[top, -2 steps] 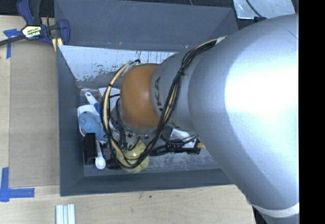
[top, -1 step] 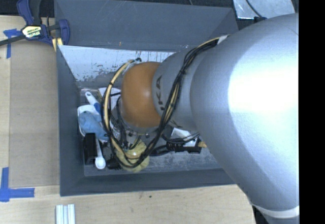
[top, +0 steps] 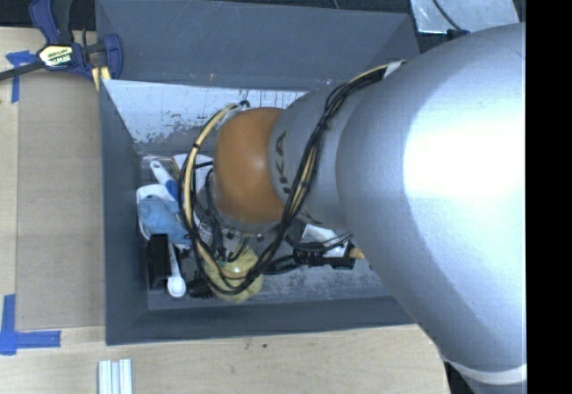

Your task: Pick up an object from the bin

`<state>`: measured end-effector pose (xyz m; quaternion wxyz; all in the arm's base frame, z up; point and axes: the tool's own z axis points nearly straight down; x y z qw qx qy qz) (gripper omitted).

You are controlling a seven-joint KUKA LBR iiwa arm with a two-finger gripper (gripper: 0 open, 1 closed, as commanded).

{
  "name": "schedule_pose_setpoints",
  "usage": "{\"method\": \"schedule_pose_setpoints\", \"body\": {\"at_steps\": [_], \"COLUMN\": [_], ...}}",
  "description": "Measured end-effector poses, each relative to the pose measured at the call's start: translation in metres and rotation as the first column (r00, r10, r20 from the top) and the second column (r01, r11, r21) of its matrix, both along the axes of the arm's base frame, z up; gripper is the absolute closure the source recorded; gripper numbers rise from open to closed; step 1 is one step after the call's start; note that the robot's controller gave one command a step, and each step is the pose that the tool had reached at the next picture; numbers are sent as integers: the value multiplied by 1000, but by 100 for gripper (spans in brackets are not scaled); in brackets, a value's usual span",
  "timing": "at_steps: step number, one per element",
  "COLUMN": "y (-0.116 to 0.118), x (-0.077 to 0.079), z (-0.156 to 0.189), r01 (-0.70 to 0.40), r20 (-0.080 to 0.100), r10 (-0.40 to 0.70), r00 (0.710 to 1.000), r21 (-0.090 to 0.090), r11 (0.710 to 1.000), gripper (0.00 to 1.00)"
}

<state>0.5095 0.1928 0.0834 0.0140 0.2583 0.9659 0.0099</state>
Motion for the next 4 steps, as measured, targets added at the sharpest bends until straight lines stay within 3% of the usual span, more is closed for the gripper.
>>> {"method": "schedule_pose_setpoints", "body": {"at_steps": [1,2,4], "y": [-2,-2,-2], "x": [-2,-1,0], "z": [38,65,94], "r01": [0,-1,-3], "r20": [-10,-7,-4], "r10": [0,1,3], "r00": [1000,1000,1000], "r21": [-4,-3,-2], "r11": [1000,1000,1000], "gripper": [100,100,100]}}
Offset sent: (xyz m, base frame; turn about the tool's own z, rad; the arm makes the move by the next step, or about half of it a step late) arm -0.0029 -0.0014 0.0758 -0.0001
